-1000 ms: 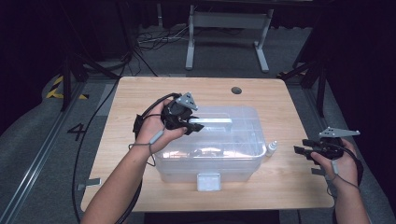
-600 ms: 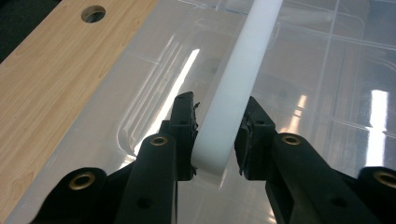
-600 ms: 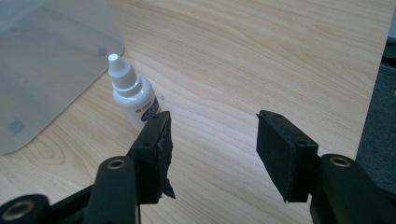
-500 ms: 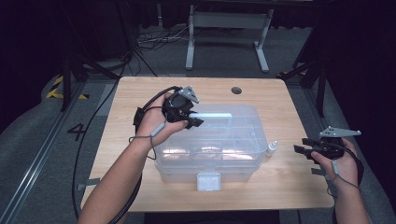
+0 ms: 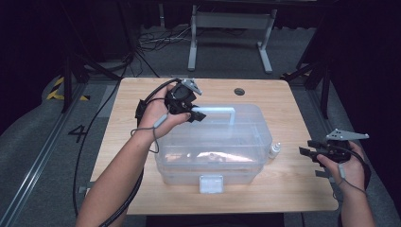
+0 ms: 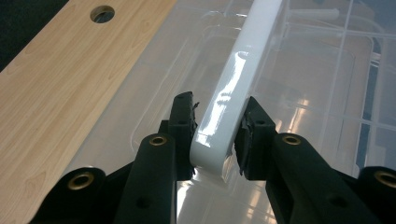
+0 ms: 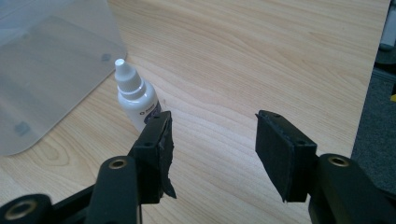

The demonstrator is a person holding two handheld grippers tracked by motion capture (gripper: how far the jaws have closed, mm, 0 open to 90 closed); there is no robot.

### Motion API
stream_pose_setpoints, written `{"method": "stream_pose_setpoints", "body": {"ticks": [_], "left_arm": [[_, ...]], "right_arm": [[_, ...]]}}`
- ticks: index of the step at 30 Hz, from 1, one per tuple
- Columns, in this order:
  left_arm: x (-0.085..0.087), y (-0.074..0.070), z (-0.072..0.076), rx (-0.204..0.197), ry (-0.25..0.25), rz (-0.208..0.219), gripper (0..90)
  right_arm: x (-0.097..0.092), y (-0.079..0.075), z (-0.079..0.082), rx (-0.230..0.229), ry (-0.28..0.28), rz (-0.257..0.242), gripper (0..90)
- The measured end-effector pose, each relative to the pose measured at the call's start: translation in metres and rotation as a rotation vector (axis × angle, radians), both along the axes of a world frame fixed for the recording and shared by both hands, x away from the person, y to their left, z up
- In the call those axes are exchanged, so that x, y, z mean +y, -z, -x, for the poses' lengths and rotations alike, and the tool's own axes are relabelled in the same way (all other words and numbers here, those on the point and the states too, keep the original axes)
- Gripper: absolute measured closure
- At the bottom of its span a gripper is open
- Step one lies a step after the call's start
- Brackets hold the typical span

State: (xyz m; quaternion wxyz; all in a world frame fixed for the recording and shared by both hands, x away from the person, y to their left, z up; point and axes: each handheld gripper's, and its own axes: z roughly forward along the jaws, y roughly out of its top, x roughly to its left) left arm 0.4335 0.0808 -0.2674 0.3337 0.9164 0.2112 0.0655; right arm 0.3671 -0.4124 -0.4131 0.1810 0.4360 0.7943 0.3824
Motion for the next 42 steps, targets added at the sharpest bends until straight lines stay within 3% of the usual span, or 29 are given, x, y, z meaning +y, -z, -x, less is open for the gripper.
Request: {"method": "stream_pose_setpoints", "body": {"ticks": [13,27,32,35,42], "left_arm": [[-0.001,-0.008,-0.014,0.019,-0.014,-0.006,70.6],[-0.001,-0.012,-0.024,0.041,-0.030,-0.005,70.2],[-0.001,-0.013,-0.027,0.049,-0.032,-0.003,70.2],[-0.001,-0.014,-0.029,0.051,-0.038,-0.003,70.1],[-0.001,-0.015,-0.032,0.057,-0.042,-0.002,69.9]], "right_arm": [[0.004,-0.010,0.008,-0.032,-0.015,-0.012,47.6],[0.019,-0.025,0.014,-0.087,-0.071,-0.025,49.9],[0.028,-0.032,0.017,-0.101,-0.105,-0.029,50.1],[0.036,-0.038,0.021,-0.105,-0.145,-0.051,50.2],[0.056,-0.050,0.028,-0.123,-0.226,-0.053,53.3]]}}
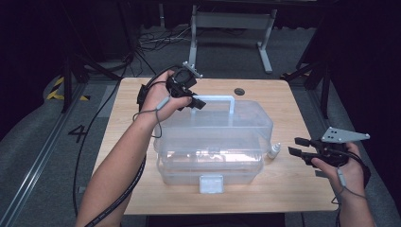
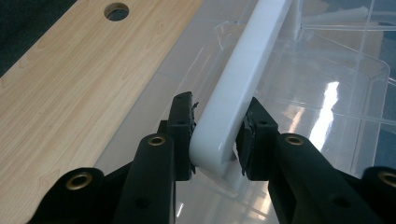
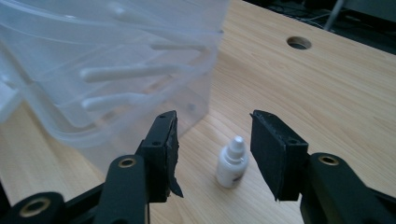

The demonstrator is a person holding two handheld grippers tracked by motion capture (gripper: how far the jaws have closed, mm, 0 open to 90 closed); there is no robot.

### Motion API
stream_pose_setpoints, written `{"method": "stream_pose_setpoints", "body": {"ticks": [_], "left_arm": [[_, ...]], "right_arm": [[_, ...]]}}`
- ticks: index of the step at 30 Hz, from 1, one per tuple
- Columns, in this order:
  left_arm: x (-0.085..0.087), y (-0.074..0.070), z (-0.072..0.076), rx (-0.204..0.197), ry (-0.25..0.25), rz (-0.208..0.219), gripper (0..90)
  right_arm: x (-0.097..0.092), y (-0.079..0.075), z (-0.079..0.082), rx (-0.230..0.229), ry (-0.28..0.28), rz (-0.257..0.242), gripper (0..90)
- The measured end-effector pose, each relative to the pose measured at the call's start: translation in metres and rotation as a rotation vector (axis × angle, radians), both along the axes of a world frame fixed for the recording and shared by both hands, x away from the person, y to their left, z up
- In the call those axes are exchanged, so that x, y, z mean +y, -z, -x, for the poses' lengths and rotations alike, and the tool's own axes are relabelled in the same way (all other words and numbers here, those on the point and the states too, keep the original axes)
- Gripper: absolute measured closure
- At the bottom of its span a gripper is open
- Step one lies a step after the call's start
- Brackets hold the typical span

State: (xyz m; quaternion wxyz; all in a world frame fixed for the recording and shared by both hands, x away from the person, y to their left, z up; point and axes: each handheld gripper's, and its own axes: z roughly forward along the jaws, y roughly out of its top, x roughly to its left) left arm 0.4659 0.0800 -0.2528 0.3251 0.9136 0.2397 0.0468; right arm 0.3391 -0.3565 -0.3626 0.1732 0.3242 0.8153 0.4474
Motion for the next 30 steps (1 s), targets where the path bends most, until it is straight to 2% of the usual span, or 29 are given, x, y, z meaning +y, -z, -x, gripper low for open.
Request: {"method": "stream_pose_setpoints", "body": {"ticks": [7,9,12,15,24,30], "left_arm": [[0.000,-0.001,-0.003,0.004,-0.006,0.001,69.8],[0.000,-0.001,-0.004,0.007,-0.008,0.003,69.8],[0.000,-0.001,-0.005,0.013,-0.007,0.000,69.7],[0.000,-0.002,-0.006,0.015,-0.007,0.000,69.7],[0.000,-0.002,-0.010,0.028,-0.012,0.002,69.6],[0.000,-0.003,-0.012,0.032,-0.010,0.000,69.6]], "right_arm": [[0.022,-0.007,0.007,0.009,-0.087,-0.004,60.3],[0.028,-0.007,0.009,0.034,-0.106,-0.009,64.8],[0.036,-0.006,0.010,0.048,-0.134,-0.002,67.8],[0.045,-0.006,0.011,0.041,-0.161,0.005,71.8],[0.061,-0.003,0.010,0.031,-0.207,-0.004,79.4],[0.066,0.001,0.008,0.022,-0.215,-0.022,82.7]]}}
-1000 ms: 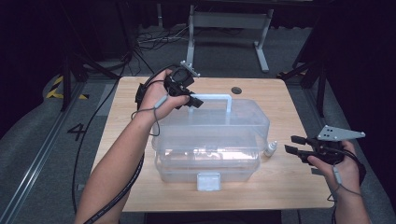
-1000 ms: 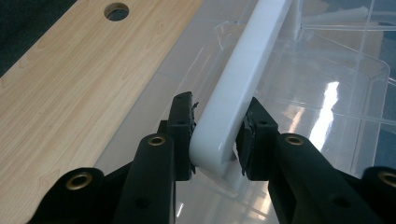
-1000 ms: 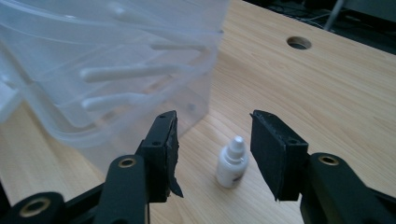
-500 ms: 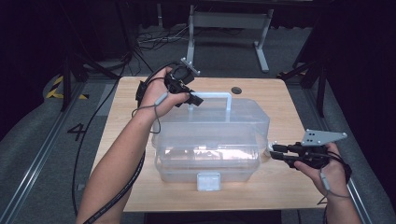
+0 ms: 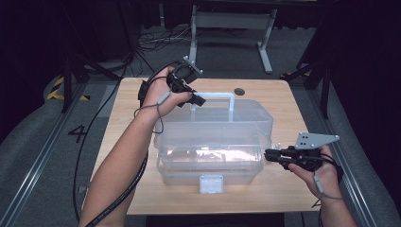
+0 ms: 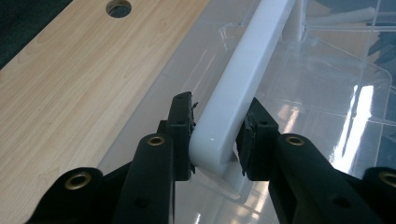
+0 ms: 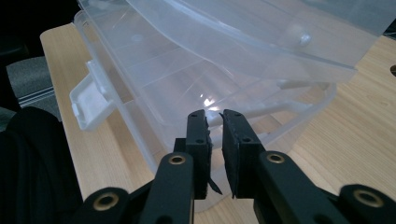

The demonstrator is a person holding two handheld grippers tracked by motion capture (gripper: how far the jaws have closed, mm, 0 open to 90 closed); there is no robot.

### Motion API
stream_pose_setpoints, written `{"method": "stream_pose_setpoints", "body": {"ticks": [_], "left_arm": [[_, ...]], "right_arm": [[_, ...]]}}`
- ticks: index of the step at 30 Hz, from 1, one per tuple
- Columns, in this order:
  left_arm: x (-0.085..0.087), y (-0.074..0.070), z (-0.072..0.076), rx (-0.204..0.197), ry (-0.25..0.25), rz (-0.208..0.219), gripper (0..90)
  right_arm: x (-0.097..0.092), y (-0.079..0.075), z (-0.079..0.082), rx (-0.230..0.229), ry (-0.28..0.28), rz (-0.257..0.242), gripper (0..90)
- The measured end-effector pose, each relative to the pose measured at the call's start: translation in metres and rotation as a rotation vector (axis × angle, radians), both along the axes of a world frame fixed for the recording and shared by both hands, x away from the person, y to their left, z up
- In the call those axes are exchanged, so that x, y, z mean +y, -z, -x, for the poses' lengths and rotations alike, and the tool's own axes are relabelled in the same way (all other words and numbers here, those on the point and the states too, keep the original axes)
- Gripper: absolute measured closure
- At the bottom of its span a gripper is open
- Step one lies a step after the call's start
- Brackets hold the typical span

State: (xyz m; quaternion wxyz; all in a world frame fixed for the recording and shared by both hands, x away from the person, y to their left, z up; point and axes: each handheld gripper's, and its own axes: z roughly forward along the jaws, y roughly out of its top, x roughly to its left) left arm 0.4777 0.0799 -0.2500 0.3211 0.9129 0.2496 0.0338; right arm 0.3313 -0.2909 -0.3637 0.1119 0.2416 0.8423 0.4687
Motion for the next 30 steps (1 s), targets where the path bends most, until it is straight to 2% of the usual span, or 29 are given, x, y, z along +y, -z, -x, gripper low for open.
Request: {"method": "stream_pose_setpoints", "body": {"ticks": [1,7,10,15,24,30], "left_arm": [[0.0001,-0.0001,-0.0003,0.001,0.001,-0.001,69.5],[-0.0001,-0.0001,-0.0009,0.003,-0.002,0.000,69.5],[-0.0001,0.0000,-0.0008,0.005,-0.003,0.000,69.5],[-0.0002,0.0001,-0.0005,0.005,-0.004,0.001,69.5],[0.0000,0.0006,-0.0007,0.010,-0.006,0.009,69.5],[-0.0004,0.0011,0.0005,0.012,0.005,0.014,67.6]], "right_arm": [[0.0013,0.0010,-0.0009,-0.002,-0.004,-0.019,84.5],[0.0049,0.0037,-0.0030,-0.017,0.001,-0.046,87.5],[0.0064,0.0028,-0.0035,-0.025,0.010,-0.077,90.0],[0.0092,0.0015,-0.0033,-0.039,0.012,-0.101,90.0],[0.0090,0.0023,-0.0030,-0.055,0.024,-0.182,90.0],[0.0084,0.0025,-0.0026,-0.054,0.030,-0.187,90.0]]}}
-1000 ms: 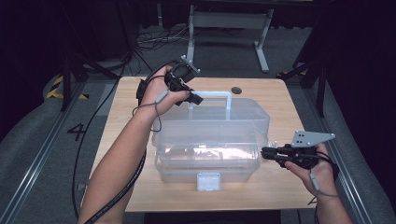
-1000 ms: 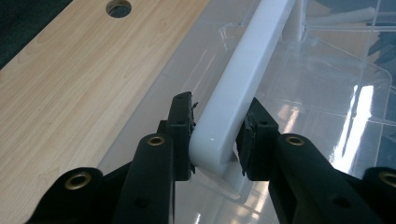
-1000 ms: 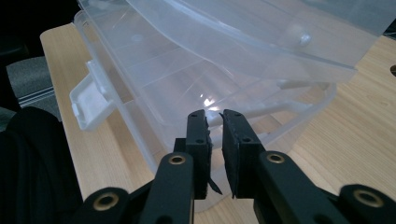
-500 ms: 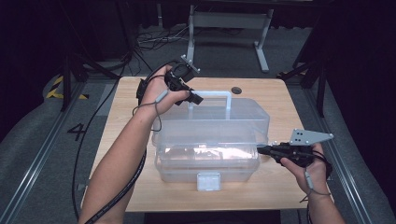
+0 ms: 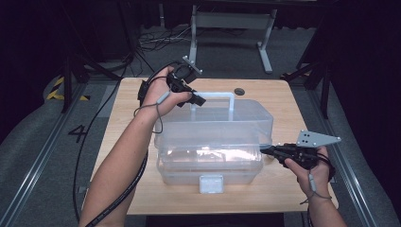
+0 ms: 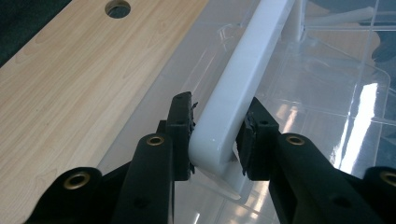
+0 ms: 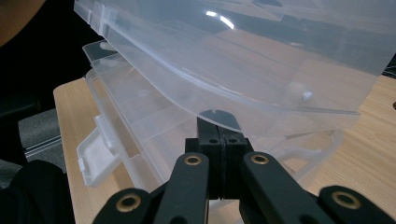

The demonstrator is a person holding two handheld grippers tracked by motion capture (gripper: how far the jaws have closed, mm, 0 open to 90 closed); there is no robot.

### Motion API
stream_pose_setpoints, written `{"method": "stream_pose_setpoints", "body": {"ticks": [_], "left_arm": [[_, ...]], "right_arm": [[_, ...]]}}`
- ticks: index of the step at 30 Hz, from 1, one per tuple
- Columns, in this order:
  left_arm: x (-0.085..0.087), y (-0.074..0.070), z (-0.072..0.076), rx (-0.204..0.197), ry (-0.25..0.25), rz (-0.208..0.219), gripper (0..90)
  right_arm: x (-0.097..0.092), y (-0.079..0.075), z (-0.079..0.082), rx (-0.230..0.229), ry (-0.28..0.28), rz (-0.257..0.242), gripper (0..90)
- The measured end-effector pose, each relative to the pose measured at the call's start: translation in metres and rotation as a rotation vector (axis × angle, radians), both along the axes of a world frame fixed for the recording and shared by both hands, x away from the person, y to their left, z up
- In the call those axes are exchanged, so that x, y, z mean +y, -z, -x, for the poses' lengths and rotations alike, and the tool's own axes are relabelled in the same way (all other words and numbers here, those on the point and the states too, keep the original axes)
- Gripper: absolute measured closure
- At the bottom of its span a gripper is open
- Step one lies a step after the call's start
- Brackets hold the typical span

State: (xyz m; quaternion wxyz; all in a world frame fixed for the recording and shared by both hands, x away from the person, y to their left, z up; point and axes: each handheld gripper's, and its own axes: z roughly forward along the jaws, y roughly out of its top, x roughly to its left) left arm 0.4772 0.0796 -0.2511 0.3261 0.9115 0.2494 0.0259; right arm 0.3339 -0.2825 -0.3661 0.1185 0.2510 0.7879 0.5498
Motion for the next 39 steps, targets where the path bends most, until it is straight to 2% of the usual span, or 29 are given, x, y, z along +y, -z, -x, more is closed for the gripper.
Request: {"method": "stream_pose_setpoints", "body": {"ticks": [1,2,3,4,6,8,10,15,18,21,24,27,31,32,33,35,39], "left_arm": [[-0.001,0.000,0.001,-0.025,-0.019,0.003,60.2],[-0.001,-0.001,0.003,-0.057,-0.043,0.003,42.4],[0.000,-0.003,0.004,-0.074,-0.044,-0.001,38.7],[0.001,-0.005,0.006,-0.076,-0.042,0.004,41.2],[0.004,-0.009,0.010,-0.083,-0.034,0.032,38.7],[0.012,-0.017,0.018,-0.118,-0.051,0.054,37.7],[0.015,-0.020,0.021,-0.127,-0.058,0.063,36.9],[0.030,-0.028,0.040,-0.183,-0.076,0.077,37.0],[0.046,-0.033,0.054,-0.212,-0.104,0.116,40.1],[0.059,-0.033,0.065,-0.204,-0.116,0.119,42.3],[0.071,-0.029,0.077,-0.192,-0.114,0.134,48.9],[0.084,-0.024,0.090,-0.192,-0.125,0.153,49.3],[0.095,-0.021,0.099,-0.197,-0.134,0.184,49.9],[0.101,-0.020,0.105,-0.178,-0.122,0.205,49.0],[0.101,-0.020,0.105,-0.178,-0.122,0.205,48.0],[0.110,-0.016,0.115,-0.195,-0.135,0.205,48.6],[0.122,-0.009,0.127,-0.190,-0.134,0.216,52.3]], "right_arm": [[0.000,0.000,0.000,-0.006,0.003,0.000,90.0],[0.000,0.000,0.000,-0.006,0.005,0.001,90.0],[0.000,0.000,0.000,-0.004,0.002,-0.002,90.0],[0.000,0.001,0.000,-0.005,0.000,-0.006,90.0],[0.000,0.000,-0.001,-0.006,0.001,-0.005,90.0],[0.000,0.000,-0.001,-0.007,0.001,-0.010,90.0],[0.000,0.000,-0.001,-0.005,-0.001,-0.011,90.0],[0.001,-0.002,-0.002,-0.016,0.006,-0.015,90.0],[0.001,-0.003,-0.003,-0.019,0.007,-0.017,90.0],[0.001,-0.005,-0.004,-0.018,0.008,-0.023,90.0],[0.001,-0.005,-0.005,-0.020,0.007,-0.023,90.0],[0.000,-0.006,-0.006,-0.020,0.008,-0.026,90.0],[0.000,-0.006,-0.006,-0.018,0.010,-0.027,90.0],[0.000,-0.006,-0.006,-0.018,0.013,-0.029,90.0],[0.000,-0.006,-0.006,-0.019,0.013,-0.032,90.0],[0.001,-0.006,-0.006,-0.019,0.013,-0.032,90.0],[0.000,-0.006,-0.006,-0.019,0.014,-0.034,90.0]]}}
